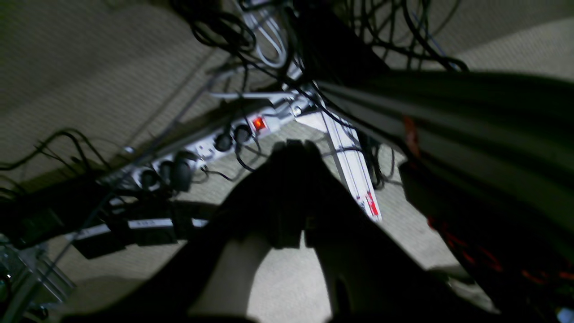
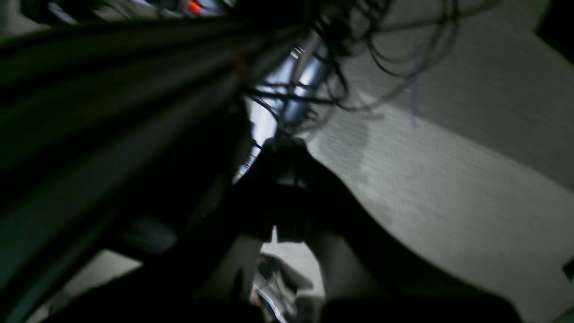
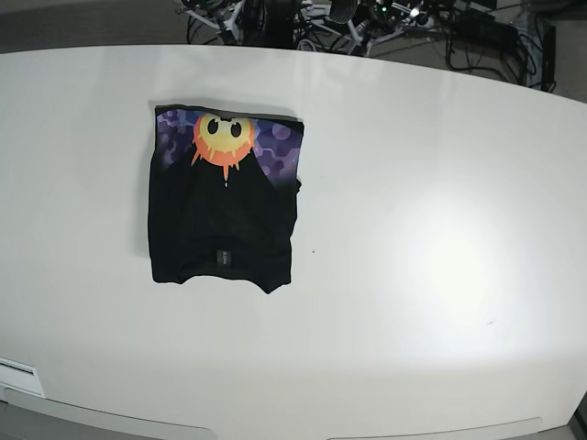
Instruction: Fold the T-shirt properly
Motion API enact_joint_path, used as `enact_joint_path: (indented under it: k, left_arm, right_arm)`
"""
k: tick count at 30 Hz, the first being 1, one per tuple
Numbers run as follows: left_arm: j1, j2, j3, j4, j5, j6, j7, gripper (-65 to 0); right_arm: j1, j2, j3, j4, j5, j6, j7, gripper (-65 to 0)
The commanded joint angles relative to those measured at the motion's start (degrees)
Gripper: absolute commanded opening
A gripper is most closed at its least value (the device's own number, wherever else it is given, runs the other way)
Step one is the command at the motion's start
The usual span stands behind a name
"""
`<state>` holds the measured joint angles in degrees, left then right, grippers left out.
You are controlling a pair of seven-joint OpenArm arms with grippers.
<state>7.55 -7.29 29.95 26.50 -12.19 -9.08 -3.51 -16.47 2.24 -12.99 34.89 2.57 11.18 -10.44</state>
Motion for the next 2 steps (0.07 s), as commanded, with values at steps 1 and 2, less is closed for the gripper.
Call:
enact_joint_path:
  k: [1, 2]
  left_arm:
    - [0.2, 0.0, 0.0, 0.6, -0.3, 0.2, -0.6, -65.0]
    - [0.2, 0.0, 0.0, 0.7, -0.3, 0.2, -0.6, -65.0]
  right_arm:
    - [0.1, 0.3, 0.1, 0.2, 0.1, 0.5, 0.8, -65.0]
    - [0.2, 0.3, 0.1, 0.2, 0.1, 0.5, 0.6, -65.0]
